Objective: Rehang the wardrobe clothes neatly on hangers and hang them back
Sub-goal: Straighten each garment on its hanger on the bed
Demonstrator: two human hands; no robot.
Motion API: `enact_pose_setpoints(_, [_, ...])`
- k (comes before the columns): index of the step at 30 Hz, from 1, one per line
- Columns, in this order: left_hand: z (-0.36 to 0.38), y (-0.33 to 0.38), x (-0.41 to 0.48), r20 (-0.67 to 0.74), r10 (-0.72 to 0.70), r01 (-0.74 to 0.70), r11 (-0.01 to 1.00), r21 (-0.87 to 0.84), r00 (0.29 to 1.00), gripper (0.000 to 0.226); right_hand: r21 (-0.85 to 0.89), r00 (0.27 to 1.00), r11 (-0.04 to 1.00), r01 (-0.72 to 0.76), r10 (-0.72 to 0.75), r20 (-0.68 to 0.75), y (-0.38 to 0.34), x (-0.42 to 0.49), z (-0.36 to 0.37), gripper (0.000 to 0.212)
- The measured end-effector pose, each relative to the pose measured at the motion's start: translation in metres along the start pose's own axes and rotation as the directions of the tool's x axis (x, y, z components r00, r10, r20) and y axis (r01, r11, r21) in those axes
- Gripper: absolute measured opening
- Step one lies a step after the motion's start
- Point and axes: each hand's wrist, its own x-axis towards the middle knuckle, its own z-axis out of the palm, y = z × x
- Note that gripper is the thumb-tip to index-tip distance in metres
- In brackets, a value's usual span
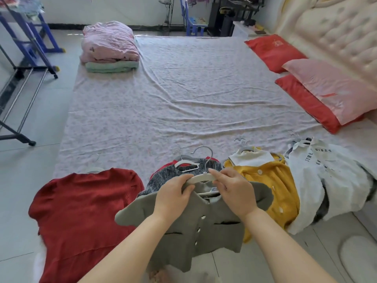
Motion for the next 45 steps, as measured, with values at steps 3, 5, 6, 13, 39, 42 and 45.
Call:
enact_pose_setpoints(3, [-0.004,-0.008,0.023,0.013,-0.011,0.011,1.000,0.015,1.000,0.033,0.019,0.998,1.000,0.000,-0.001,0.062,0.010,0.024,0.012,0.041])
enact_pose_setpoints(5, [-0.003,-0.015,0.038,0.010,-0.026,0.026,1.000,0.017,1.000,0.034,0.017,0.996,1.000,0.000,-0.002,0.090,0.018,0.041,0.021,0.040])
enact_pose_setpoints(6, [-0.001,-0.018,0.046,0.007,-0.040,0.040,0.999,0.015,0.999,0.035,0.017,0.995,1.000,-0.004,0.002,0.104,0.022,0.049,0.027,0.039])
enact_pose_setpoints(13, [0.014,-0.044,0.103,0.042,-0.153,0.151,0.988,0.045,0.987,0.036,0.069,0.954,0.996,-0.059,0.036,0.298,0.059,0.096,0.078,0.033])
enact_pose_setpoints(39, [0.034,-0.123,0.148,0.094,-0.630,0.579,0.754,0.309,0.771,0.046,-0.092,0.369,0.959,-0.267,0.190,0.910,0.102,0.120,0.210,0.043])
enact_pose_setpoints(42, [0.013,-0.119,0.135,0.073,-0.630,0.575,0.745,0.338,0.773,0.046,-0.069,0.391,0.969,-0.238,0.161,0.906,0.085,0.128,0.206,0.043])
enact_pose_setpoints(45, [-0.009,-0.117,0.121,0.034,-0.636,0.589,0.732,0.342,0.771,0.046,-0.046,0.409,0.974,-0.223,0.136,0.902,0.064,0.136,0.202,0.042])
